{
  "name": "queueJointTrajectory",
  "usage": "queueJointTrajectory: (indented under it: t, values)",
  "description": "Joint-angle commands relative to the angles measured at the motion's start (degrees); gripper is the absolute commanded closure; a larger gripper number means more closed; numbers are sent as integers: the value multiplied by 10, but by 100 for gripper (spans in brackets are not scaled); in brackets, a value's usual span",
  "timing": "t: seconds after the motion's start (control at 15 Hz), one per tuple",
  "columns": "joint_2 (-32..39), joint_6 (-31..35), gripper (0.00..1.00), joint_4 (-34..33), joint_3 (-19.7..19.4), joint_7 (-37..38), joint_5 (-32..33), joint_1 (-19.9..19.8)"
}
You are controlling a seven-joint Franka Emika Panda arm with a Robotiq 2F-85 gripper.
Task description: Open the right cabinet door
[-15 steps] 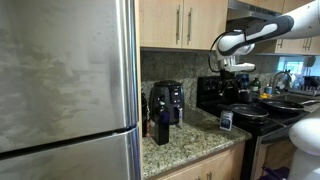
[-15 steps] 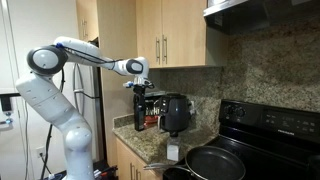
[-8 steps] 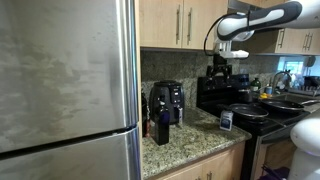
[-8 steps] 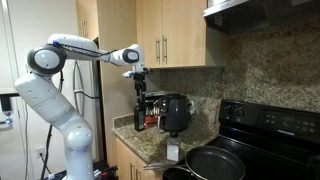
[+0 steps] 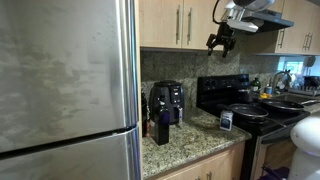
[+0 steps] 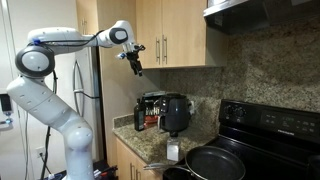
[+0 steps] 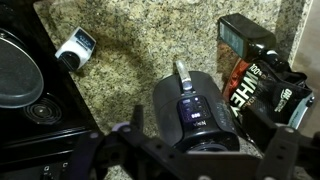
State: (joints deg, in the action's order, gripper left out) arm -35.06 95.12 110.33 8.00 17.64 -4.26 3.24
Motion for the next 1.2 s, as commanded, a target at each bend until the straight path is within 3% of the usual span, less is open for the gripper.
queueJointTrajectory:
  t: [0.0, 0.33, 0.4, 0.6, 0.67, 0.87, 1.13]
  values:
    - [14, 52, 0, -38, 35, -17, 34, -4]
    - [100, 120, 0, -219, 84, 4, 138, -32]
    - [48, 107, 0, -142, 62, -1, 107, -6]
    - [86, 113, 0, -204, 73, 4, 132, -14]
    - [89, 125, 0, -186, 78, 2, 143, -14]
    - [150, 213, 0, -209, 81, 52, 176, -39]
    - [254, 316, 0, -277, 95, 147, 283, -69]
